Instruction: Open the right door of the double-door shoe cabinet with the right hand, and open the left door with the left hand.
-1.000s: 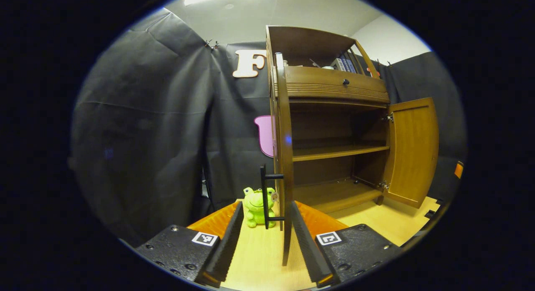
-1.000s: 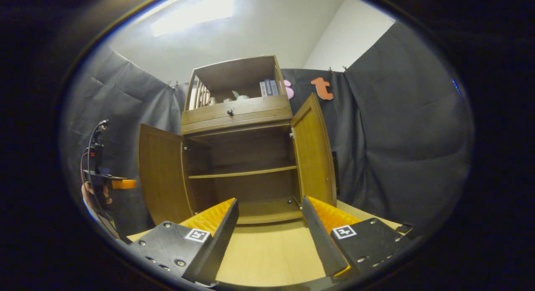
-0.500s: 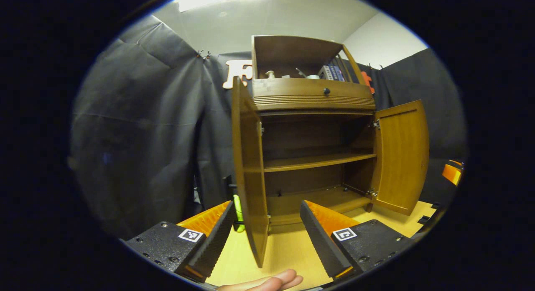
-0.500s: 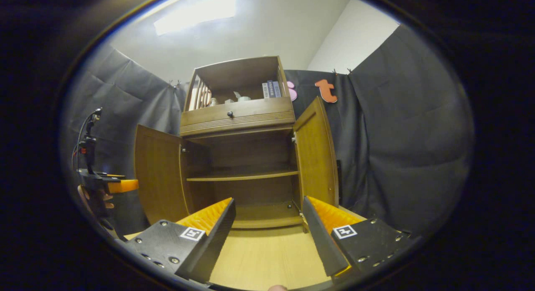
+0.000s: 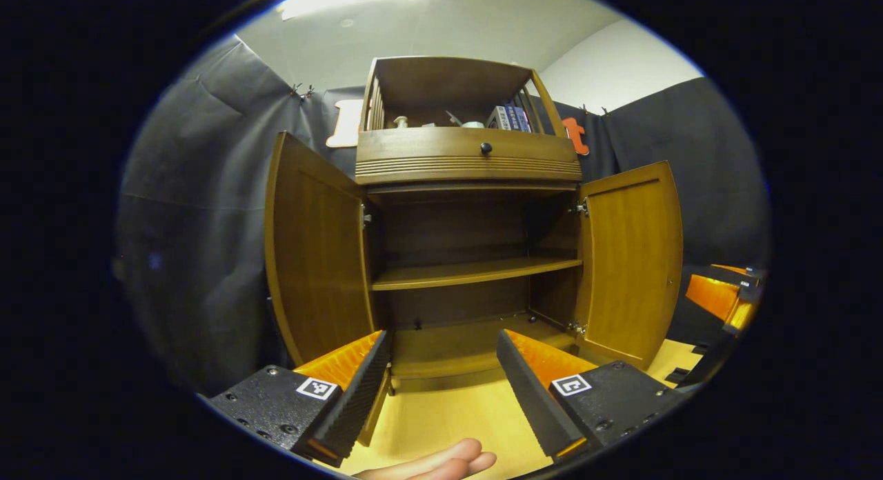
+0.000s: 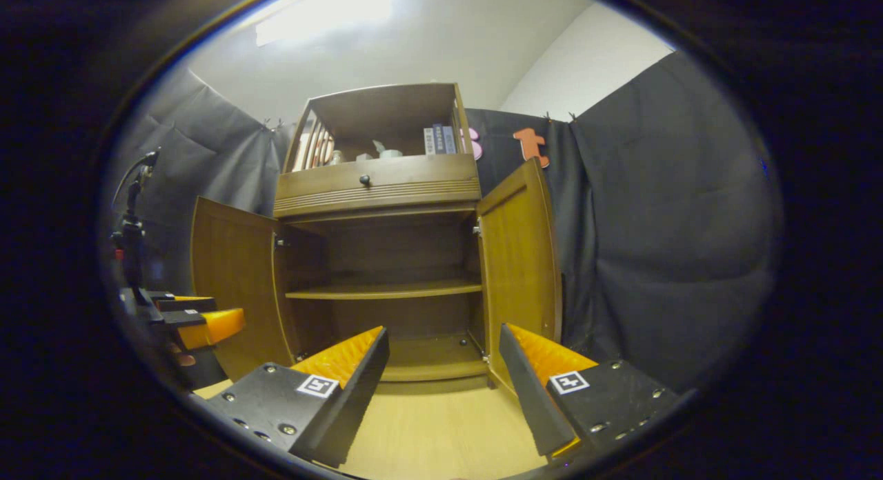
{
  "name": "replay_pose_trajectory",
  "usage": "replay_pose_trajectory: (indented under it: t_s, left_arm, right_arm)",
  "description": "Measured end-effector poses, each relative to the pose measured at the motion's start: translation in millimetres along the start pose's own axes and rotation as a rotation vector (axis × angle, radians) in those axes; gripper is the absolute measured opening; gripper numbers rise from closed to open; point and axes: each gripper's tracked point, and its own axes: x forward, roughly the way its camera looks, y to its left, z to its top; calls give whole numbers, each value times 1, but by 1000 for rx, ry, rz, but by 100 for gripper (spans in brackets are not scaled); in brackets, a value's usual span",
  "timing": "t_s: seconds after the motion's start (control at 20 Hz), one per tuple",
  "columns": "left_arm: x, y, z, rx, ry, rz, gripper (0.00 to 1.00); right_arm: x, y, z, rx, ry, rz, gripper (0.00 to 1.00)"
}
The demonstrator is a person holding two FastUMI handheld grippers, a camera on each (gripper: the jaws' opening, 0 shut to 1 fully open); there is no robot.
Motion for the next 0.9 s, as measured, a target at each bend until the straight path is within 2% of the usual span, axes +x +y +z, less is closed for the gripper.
replay_pose_trajectory:
  t_s: [0.2,0.25,0.35,0.4,0.45,0.5,0.55,0.75,0.9]
  left_arm:
    - [13,-19,-16,-3,53,29,97]
    - [17,-20,-20,5,65,50,99]
    - [22,-26,-19,21,56,67,97]
    - [24,-31,-19,28,51,64,100]
    - [27,-35,-19,37,45,62,99]
    - [28,-35,-20,40,48,69,97]
    - [29,-37,-20,42,48,73,99]
    - [33,-47,-10,-22,-4,77,97]
    - [34,-60,-19,-40,13,49,98]
  right_arm:
    - [-4,16,-1,-53,7,36,94]
    - [-7,15,3,-56,-6,24,94]
    - [-15,12,8,-54,-27,10,96]
    - [-21,18,6,-59,-27,23,94]
    - [-26,22,5,-65,-25,38,96]
    - [-30,23,5,-76,-25,44,94]
    - [-35,24,5,-89,-25,45,95]
    - [-51,25,10,-114,-40,58,95]
    - [-60,17,14,-103,-58,55,95]
